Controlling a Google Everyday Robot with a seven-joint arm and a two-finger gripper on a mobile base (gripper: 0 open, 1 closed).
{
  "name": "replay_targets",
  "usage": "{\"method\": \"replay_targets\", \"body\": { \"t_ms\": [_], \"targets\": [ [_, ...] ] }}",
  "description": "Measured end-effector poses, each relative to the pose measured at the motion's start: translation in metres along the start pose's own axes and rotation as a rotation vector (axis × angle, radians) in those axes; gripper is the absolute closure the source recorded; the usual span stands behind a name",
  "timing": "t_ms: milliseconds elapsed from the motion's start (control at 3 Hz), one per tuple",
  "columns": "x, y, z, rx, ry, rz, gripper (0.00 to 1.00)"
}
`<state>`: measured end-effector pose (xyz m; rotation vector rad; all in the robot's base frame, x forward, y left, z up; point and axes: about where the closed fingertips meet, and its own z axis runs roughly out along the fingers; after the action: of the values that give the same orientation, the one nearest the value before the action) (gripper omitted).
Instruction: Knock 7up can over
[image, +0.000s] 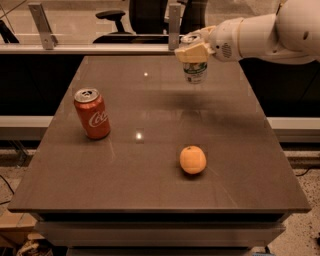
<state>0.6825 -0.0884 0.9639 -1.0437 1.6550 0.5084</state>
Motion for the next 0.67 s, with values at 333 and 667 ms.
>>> {"method": "replay_targets", "body": {
  "t_ms": [333,667],
  "targets": [
    [-0.0071,-0.0054,-0.0108,-0.008,0.143,-0.002,1.0],
    [-0.0027,-0.0052,-0.0138,-0.034,0.268,0.022,1.0]
  ]
}}
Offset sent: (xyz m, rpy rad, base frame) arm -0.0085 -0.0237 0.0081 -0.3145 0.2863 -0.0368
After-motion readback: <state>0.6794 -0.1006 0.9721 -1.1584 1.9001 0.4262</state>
